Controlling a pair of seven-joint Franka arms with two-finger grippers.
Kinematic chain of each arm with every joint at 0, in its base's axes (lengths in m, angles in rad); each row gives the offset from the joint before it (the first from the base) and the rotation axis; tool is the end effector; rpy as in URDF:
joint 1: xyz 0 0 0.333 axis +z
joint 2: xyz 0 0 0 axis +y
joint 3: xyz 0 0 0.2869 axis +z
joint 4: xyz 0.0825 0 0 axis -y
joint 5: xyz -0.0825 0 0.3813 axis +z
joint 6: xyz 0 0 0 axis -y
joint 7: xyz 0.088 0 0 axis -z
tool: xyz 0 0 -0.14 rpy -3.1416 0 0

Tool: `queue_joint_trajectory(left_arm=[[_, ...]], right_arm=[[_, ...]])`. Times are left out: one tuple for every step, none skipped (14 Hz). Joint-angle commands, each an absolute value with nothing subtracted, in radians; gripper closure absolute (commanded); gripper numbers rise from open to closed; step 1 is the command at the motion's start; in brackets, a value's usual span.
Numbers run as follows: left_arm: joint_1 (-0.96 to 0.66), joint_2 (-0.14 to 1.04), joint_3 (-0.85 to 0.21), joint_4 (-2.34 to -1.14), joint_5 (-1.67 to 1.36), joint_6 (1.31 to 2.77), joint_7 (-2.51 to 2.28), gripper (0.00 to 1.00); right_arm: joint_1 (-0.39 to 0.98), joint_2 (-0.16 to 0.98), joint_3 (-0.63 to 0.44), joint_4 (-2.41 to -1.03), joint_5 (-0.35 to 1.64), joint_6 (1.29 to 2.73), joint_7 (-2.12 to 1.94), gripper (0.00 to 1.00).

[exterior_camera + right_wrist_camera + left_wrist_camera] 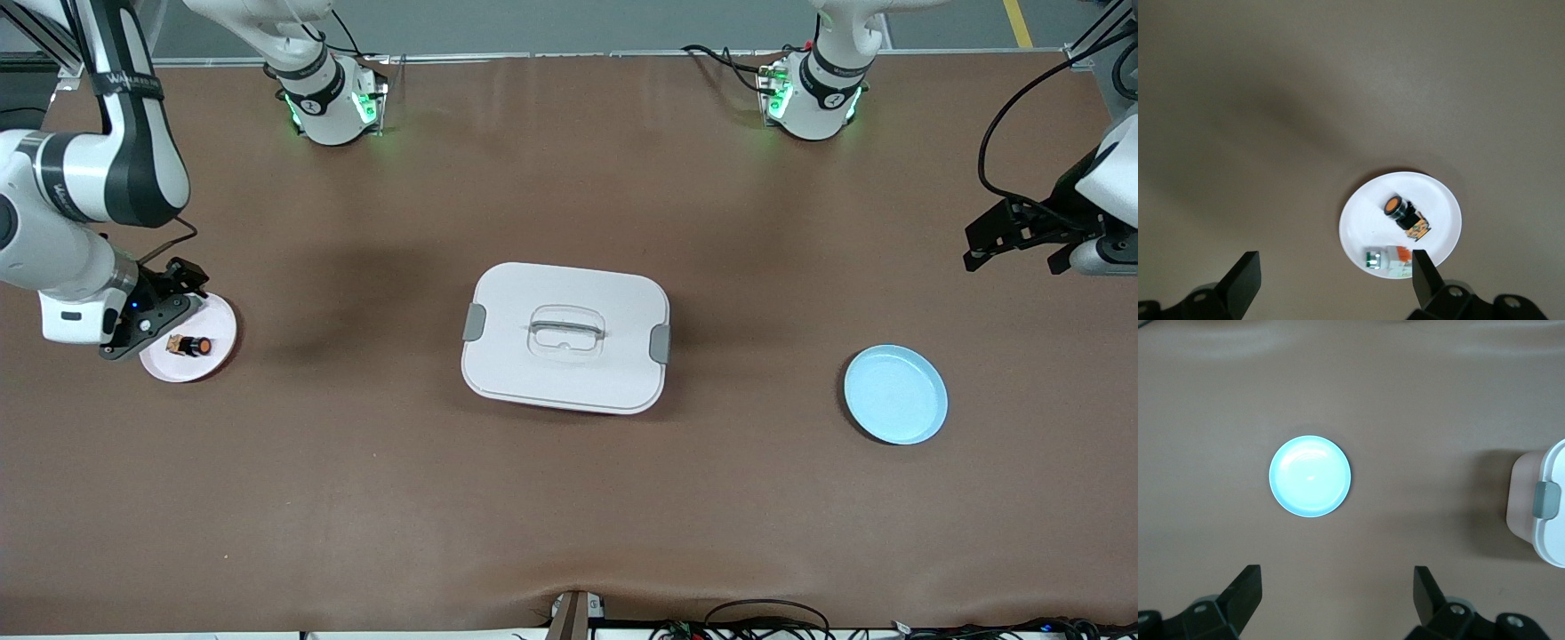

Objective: Transfer orange switch to right arm and place
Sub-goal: 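Open the right gripper to release the switch on the plate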

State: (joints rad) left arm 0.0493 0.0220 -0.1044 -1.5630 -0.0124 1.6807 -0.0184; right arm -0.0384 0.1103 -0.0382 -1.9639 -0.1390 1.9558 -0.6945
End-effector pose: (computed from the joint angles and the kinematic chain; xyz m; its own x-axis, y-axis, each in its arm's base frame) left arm 0.5712 -0.0326 0.5642 0.9948 -0.0348 0.0954 -0.0366 -0.9992 0.0165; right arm 0.5560 -0.0559 0.3489 0.7681 0.6163 -0.1736 0.6283 -0.7778 0.0187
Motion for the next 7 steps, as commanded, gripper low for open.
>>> queue_joint_trajectory(left_arm=[[0.067,0.02,-0.109,-1.562,-0.038,1.675,-0.028,0.0],[0.066,0.02,-0.109,-1.562,-0.038,1.675,-0.029,0.0],[0.064,0.02,-0.11,-1.562,-0.037,1.675,-0.028,0.0],[0.063,0.02,-0.11,-1.562,-0.035,1.675,-0.029,0.0],[0.061,0.02,-0.112,-1.562,-0.035,1.675,-0.029,0.0],[0.063,0.02,-0.112,-1.562,-0.035,1.675,-0.028,0.0],[0.063,0.02,-0.112,-1.562,-0.035,1.675,-0.026,0.0]], right_arm=[[-0.014,0.109,-0.044,-1.875,-0.106,1.843,-0.623,0.0],[-0.012,0.109,-0.043,-1.853,-0.104,1.812,-0.597,0.0],[-0.009,0.109,-0.043,-1.835,-0.097,1.783,-0.553,0.0],[0.003,0.109,-0.044,-1.812,-0.057,1.754,-0.495,0.0],[0.005,0.109,-0.044,-1.79,-0.034,1.724,-0.433,0.0],[0.008,0.109,-0.044,-1.783,-0.032,1.709,-0.372,0.0],[0.023,0.109,-0.043,-1.779,-0.032,1.707,-0.323,0.0]])
